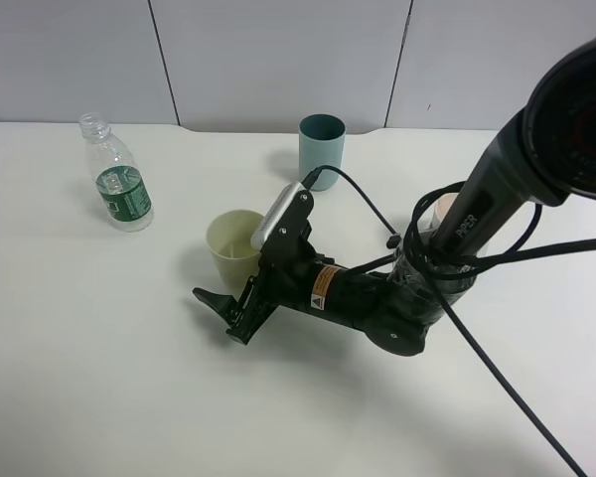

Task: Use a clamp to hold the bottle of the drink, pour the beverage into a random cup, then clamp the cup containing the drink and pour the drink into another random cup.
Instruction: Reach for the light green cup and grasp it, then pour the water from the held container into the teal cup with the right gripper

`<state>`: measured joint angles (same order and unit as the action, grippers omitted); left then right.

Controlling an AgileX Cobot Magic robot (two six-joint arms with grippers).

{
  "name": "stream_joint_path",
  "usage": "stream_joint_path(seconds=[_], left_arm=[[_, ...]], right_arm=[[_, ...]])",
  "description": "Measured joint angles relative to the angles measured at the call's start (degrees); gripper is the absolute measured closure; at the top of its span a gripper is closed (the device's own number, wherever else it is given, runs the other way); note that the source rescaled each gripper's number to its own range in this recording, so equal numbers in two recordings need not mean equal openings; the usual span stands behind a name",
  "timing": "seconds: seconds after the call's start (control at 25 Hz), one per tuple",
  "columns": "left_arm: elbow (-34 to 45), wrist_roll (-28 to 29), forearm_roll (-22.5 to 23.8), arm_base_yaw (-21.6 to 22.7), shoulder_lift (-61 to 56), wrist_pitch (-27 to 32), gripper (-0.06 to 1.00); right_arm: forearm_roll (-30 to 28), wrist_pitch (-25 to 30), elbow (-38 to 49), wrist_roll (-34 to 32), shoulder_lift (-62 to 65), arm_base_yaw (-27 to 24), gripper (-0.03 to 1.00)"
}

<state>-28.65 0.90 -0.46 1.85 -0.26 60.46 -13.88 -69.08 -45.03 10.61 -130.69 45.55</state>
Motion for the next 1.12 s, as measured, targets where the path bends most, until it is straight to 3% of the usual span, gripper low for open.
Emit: stream_joint_path(seconds=[0.12,0.2,0.24,0.36,1.12], left_arm=[[0.00,0.00,0.00,0.00,0.00,0.00,0.07],[0.00,0.00,0.00,0.00,0.00,0.00,0.07],[0.00,0.00,0.00,0.00,0.00,0.00,0.07],[0.00,0.00,0.00,0.00,0.00,0.00,0.07],[0.00,0.00,0.00,0.00,0.00,0.00,0.07]], right_arm=[[0.00,0.00,0.00,0.00,0.00,0.00,-0.01],[0.00,0.00,0.00,0.00,0.00,0.00,0.14],[0.00,0.00,0.00,0.00,0.00,0.00,0.31],[-0.15,-0.10,0.00,0.00,0.00,-0.10,0.97],[0.22,1.32,0.05,-0.71,4.29,-0.10,0.96]])
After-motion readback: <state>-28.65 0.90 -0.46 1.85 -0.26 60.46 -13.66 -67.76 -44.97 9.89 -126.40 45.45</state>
